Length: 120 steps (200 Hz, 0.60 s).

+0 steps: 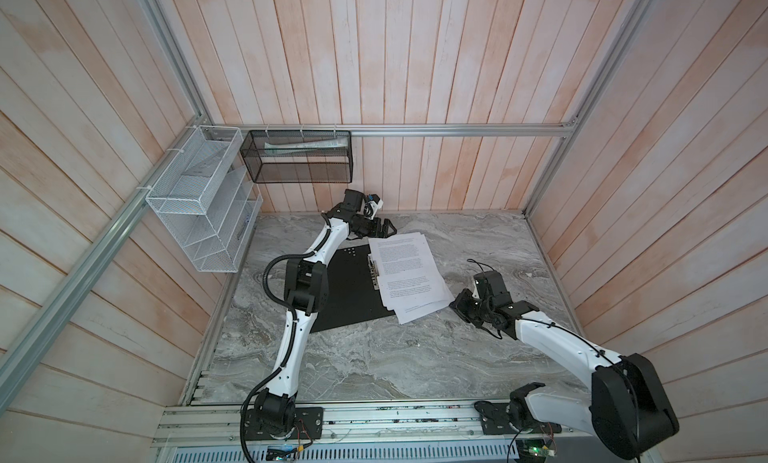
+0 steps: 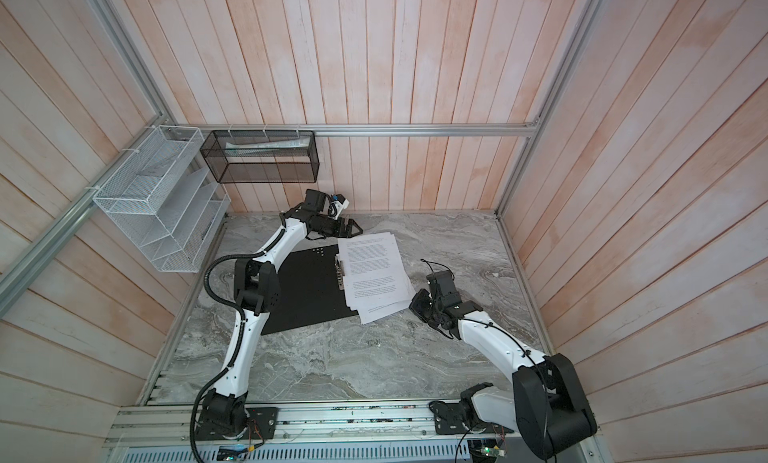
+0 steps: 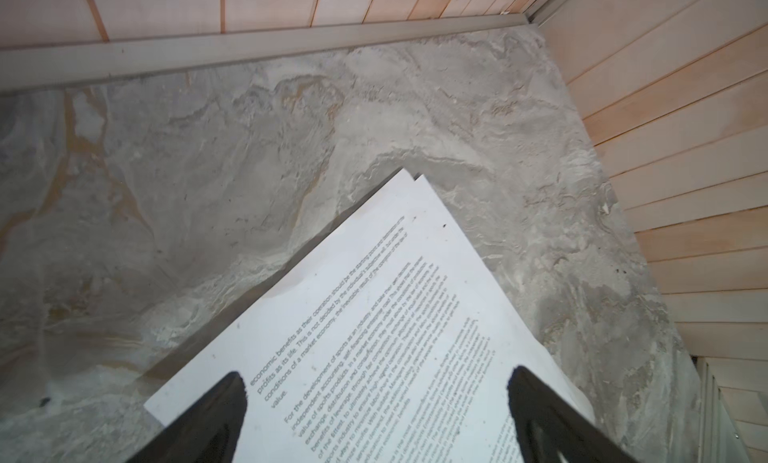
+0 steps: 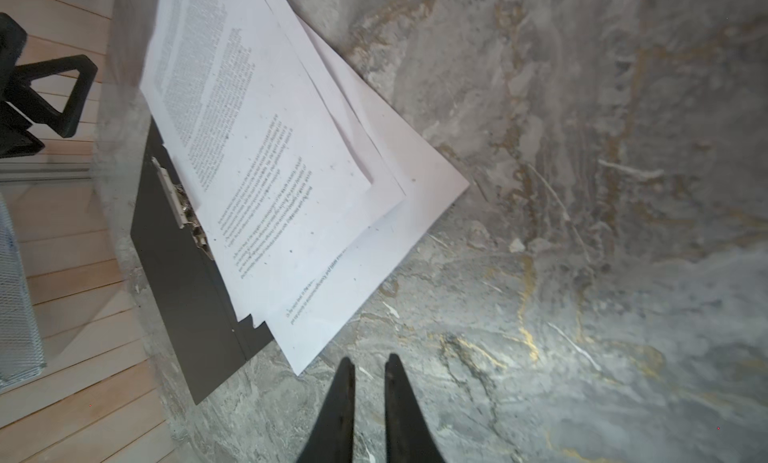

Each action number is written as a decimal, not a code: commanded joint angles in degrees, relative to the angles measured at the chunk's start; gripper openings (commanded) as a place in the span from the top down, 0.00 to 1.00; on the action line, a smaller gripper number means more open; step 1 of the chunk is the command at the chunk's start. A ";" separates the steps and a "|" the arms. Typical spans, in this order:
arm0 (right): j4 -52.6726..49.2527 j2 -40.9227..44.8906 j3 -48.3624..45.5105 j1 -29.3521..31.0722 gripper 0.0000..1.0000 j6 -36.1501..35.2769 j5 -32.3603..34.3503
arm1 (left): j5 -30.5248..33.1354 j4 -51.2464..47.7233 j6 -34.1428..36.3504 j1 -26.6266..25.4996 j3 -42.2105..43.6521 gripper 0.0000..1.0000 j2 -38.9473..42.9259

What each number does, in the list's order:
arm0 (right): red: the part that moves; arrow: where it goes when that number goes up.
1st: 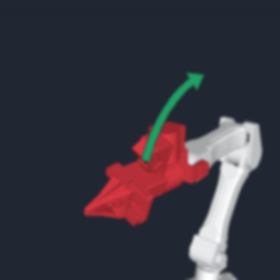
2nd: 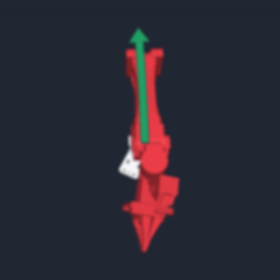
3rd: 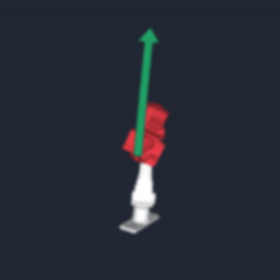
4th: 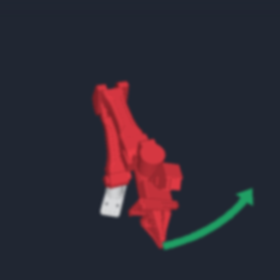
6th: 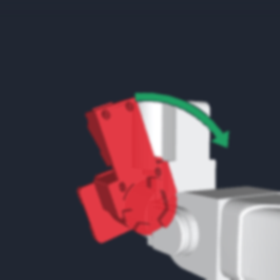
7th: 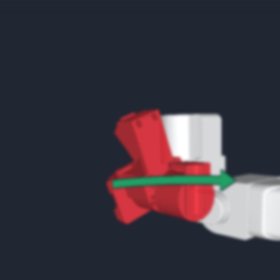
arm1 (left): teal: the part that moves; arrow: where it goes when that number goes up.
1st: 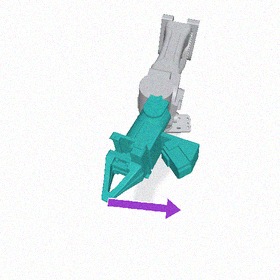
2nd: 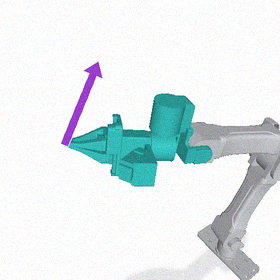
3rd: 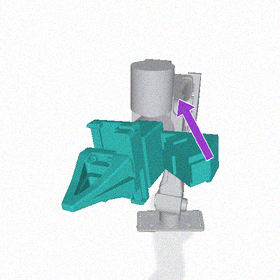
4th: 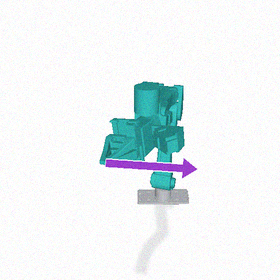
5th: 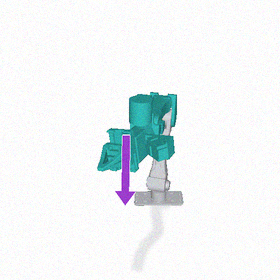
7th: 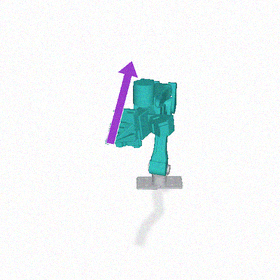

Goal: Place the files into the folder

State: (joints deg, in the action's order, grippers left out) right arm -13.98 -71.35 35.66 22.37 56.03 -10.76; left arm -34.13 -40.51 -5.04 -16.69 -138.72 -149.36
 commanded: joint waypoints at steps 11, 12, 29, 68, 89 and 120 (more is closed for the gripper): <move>-5.86 -3.44 0.76 2.06 0.87 -6.10 2.21 | 4.25 4.93 1.53 -0.36 1.25 0.00 0.50; -5.92 -3.61 0.79 2.10 0.87 -6.19 2.27 | 4.29 5.01 1.57 -0.41 1.34 0.00 0.48; -6.82 -6.86 2.02 3.54 0.87 -7.44 3.14 | 4.96 6.11 2.17 -0.36 1.23 0.00 -0.40; -6.86 -13.48 5.15 7.01 0.87 -8.81 4.36 | 6.79 5.90 3.73 -0.70 0.00 0.00 -2.53; -6.68 -16.72 7.13 8.33 0.87 -9.49 4.74 | 8.87 6.42 5.14 -1.14 1.26 0.00 -2.64; -6.68 -20.84 9.90 10.00 0.87 -10.41 5.23 | 10.28 7.38 6.05 -1.34 2.18 0.00 -2.93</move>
State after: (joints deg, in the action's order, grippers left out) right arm -19.16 -89.21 44.16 31.18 47.40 -7.29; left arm -26.24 -35.00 -1.13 -17.67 -137.21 -150.87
